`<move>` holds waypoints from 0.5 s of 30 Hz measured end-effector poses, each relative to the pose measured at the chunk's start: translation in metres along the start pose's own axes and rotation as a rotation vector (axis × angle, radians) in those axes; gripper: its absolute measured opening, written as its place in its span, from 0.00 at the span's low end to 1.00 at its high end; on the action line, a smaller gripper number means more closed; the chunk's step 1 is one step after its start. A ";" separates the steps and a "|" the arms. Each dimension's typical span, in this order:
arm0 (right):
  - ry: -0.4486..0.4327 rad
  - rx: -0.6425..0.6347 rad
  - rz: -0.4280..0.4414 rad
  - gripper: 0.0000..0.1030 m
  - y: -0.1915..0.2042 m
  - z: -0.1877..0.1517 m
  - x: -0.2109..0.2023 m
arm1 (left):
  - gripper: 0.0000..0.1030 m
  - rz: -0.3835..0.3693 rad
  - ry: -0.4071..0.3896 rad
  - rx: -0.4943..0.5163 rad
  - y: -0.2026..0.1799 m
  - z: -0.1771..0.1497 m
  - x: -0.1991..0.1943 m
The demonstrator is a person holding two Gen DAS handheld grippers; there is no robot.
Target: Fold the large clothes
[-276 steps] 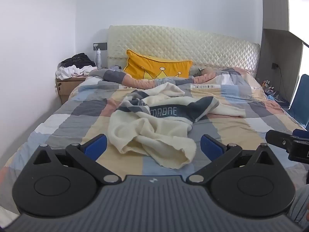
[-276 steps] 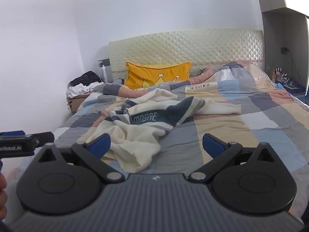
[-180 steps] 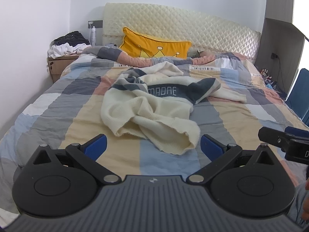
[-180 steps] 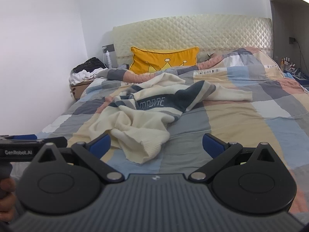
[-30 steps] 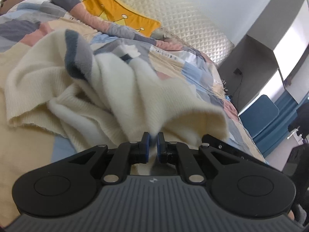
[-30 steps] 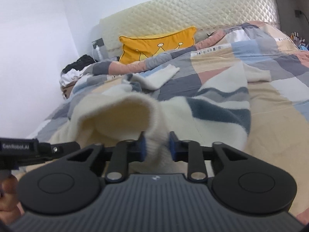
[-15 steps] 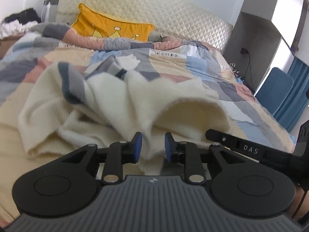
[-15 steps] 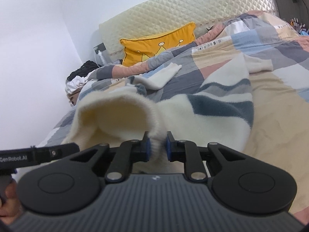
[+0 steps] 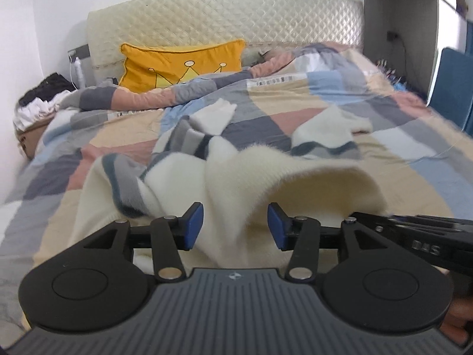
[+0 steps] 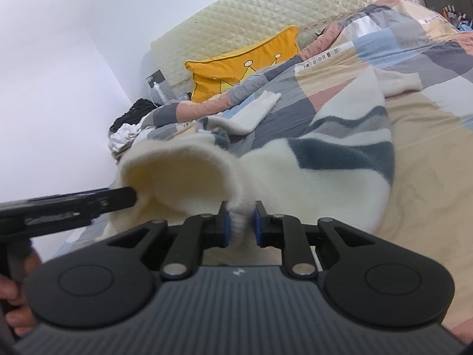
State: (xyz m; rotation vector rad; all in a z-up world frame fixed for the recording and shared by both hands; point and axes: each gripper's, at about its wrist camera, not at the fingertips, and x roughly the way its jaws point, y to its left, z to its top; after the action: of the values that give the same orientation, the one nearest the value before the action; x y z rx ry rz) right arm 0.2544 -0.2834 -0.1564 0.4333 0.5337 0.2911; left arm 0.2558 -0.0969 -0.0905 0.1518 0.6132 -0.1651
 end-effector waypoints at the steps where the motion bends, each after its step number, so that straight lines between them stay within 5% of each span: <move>1: 0.002 0.004 0.005 0.18 0.000 0.000 0.000 | 0.53 0.025 0.003 0.015 -0.003 0.002 0.004; 5: 0.020 0.001 -0.002 0.18 0.001 -0.001 0.001 | 0.53 0.116 -0.018 0.064 -0.010 0.007 0.024; 9: 0.058 0.006 -0.038 0.18 -0.002 -0.004 0.006 | 0.53 0.127 -0.036 0.031 -0.008 0.012 0.038; 11: 0.081 0.012 -0.057 0.18 -0.005 -0.006 0.010 | 0.46 0.113 -0.080 0.004 -0.007 0.016 0.037; 13: 0.104 0.026 -0.066 0.19 -0.008 -0.008 0.015 | 0.22 0.097 -0.095 -0.006 -0.006 0.021 0.038; 15: 0.117 0.035 -0.062 0.20 -0.009 -0.009 0.019 | 0.10 0.074 -0.101 -0.037 -0.002 0.023 0.039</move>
State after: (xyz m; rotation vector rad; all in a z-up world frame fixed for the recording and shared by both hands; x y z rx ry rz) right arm 0.2665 -0.2816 -0.1760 0.4345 0.6665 0.2485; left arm 0.3000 -0.1081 -0.0948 0.1295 0.5090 -0.0889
